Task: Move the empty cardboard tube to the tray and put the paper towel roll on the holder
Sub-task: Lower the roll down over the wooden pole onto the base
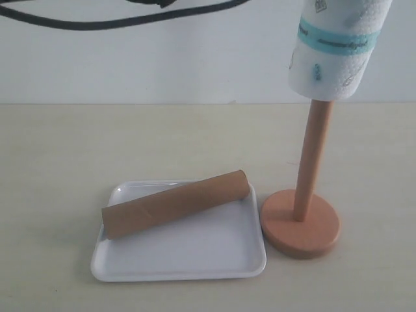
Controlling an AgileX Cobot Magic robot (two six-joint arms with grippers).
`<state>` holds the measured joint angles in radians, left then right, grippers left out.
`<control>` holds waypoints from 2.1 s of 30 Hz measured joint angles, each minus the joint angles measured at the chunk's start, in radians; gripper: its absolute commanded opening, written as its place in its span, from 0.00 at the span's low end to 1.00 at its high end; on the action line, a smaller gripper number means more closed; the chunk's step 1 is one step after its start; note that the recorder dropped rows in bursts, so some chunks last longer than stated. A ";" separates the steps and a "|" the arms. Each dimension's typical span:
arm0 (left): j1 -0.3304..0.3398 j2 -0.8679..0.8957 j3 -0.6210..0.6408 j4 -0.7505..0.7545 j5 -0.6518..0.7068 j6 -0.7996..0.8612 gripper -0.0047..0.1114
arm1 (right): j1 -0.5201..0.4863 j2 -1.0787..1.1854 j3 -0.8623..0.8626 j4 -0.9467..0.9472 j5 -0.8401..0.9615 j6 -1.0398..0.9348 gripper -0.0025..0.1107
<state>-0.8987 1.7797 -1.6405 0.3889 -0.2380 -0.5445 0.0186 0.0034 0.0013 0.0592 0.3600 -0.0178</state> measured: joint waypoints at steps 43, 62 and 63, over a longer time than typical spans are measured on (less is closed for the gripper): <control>0.039 0.290 0.467 -0.135 -0.649 0.174 0.25 | 0.000 0.000 0.000 -0.002 0.000 0.000 0.02; 0.043 0.298 0.467 -0.086 -0.604 0.068 0.97 | 0.000 0.000 0.000 -0.002 0.000 0.000 0.02; 0.043 0.298 0.467 -0.084 -0.586 0.068 0.98 | 0.000 0.000 0.000 -0.002 0.000 0.000 0.02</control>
<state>-0.8558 2.0779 -1.1740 0.3054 -0.8244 -0.4760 0.0186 0.0034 0.0013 0.0574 0.3600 -0.0178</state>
